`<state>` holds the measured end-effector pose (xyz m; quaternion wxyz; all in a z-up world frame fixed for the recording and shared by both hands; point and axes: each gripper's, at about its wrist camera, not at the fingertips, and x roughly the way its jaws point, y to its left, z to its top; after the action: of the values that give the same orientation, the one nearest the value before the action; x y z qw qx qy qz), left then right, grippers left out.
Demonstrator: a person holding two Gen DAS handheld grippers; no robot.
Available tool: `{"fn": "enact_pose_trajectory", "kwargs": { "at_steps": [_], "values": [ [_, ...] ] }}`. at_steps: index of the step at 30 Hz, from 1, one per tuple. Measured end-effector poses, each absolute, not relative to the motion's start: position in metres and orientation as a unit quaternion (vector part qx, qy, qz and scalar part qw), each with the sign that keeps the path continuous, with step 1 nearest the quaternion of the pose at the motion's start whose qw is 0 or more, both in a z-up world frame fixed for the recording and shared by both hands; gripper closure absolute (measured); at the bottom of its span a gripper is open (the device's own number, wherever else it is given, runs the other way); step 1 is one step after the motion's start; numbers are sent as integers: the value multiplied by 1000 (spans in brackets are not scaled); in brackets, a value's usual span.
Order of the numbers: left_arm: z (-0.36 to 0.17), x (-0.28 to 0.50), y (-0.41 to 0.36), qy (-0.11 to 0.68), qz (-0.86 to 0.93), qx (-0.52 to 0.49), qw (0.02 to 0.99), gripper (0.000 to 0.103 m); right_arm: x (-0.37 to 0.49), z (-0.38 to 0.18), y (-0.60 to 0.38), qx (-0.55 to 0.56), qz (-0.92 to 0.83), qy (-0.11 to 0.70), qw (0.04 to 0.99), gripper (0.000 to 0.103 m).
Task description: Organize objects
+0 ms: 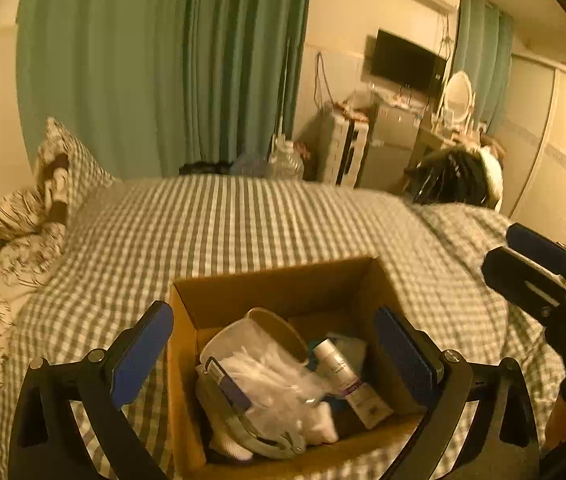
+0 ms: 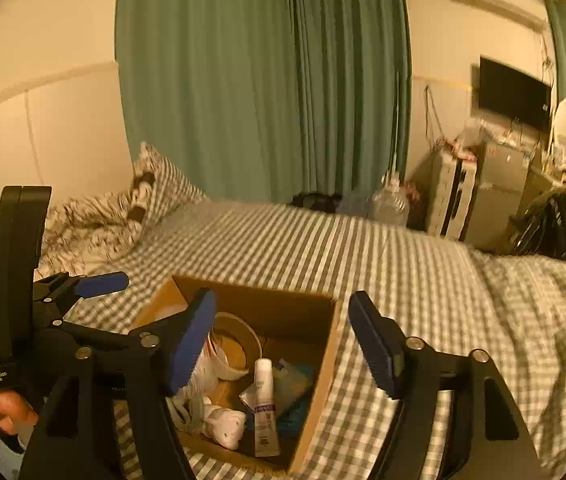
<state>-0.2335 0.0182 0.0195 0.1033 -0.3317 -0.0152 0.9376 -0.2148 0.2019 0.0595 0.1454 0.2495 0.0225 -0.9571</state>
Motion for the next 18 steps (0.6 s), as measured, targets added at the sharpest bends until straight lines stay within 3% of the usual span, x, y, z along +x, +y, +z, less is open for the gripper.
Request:
{"fn": "enact_pose_trajectory", "kwargs": {
  "at_steps": [14,18],
  "values": [
    [156,-114,10,-17,972,-204,112,0,-84,185,229,145,-985,18,89,0],
    [171,-81,10,-2,979,-170,113,0,-53,203,243,121,-989,8,82,0]
  ]
}}
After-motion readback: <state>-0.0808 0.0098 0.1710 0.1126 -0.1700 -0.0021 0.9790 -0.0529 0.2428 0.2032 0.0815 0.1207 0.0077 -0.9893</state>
